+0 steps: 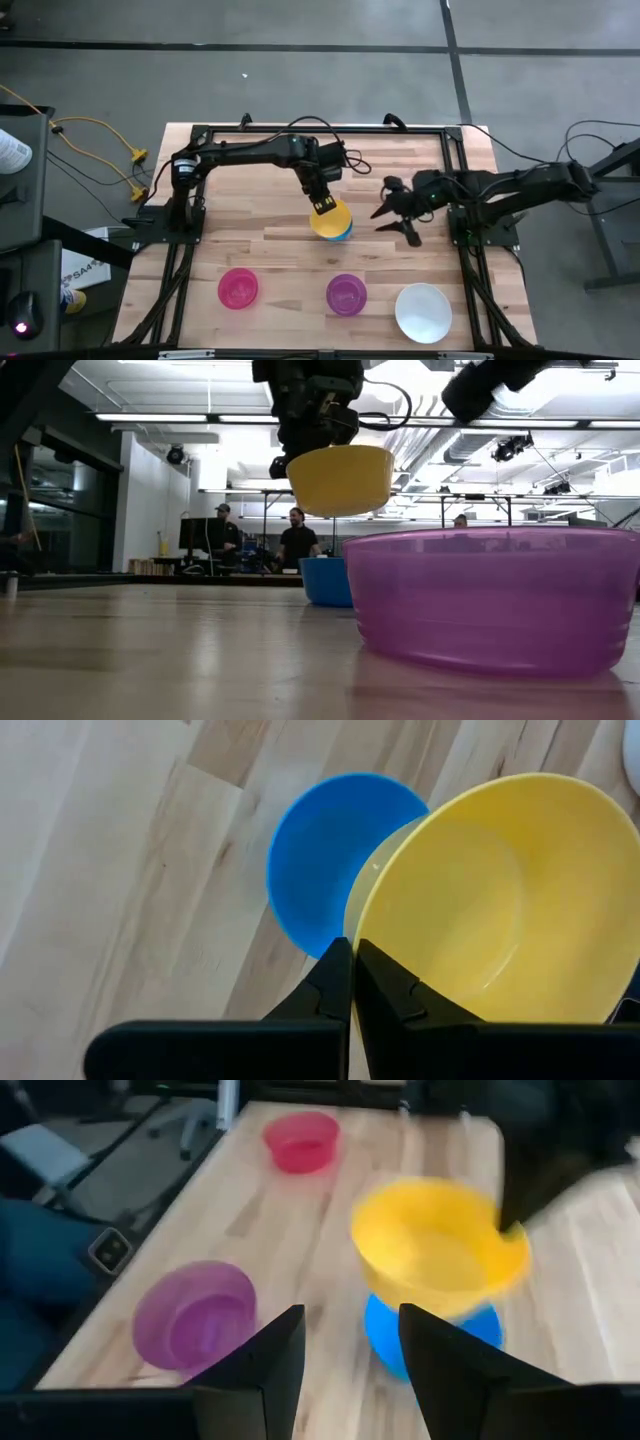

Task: Nest bowls inside each other
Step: Stack the yellow bowl on the white bowl

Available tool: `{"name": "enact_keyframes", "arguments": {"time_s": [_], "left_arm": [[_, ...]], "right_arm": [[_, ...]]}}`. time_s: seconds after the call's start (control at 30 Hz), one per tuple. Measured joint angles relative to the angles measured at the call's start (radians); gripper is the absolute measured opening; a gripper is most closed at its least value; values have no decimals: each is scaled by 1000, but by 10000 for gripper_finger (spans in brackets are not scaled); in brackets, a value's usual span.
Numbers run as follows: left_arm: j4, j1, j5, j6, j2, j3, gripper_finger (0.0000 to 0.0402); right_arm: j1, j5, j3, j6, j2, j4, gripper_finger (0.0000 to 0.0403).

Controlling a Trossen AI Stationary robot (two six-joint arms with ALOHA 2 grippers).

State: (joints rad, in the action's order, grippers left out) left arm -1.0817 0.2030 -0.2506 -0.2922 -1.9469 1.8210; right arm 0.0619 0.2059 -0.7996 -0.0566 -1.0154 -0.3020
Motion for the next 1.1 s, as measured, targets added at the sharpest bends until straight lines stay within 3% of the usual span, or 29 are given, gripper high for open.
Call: {"name": "enact_keyframes", "arguments": {"time_s": [0.4,1.1], "left_arm": [[0,-3,-29,26,0,0,0],[-22,-27,-23,160,0,-1,0]], "right_arm": [[111,-122,-207,-142,-258,-162,156],[114,-181,-308,-271,-364,-172,156]]}}
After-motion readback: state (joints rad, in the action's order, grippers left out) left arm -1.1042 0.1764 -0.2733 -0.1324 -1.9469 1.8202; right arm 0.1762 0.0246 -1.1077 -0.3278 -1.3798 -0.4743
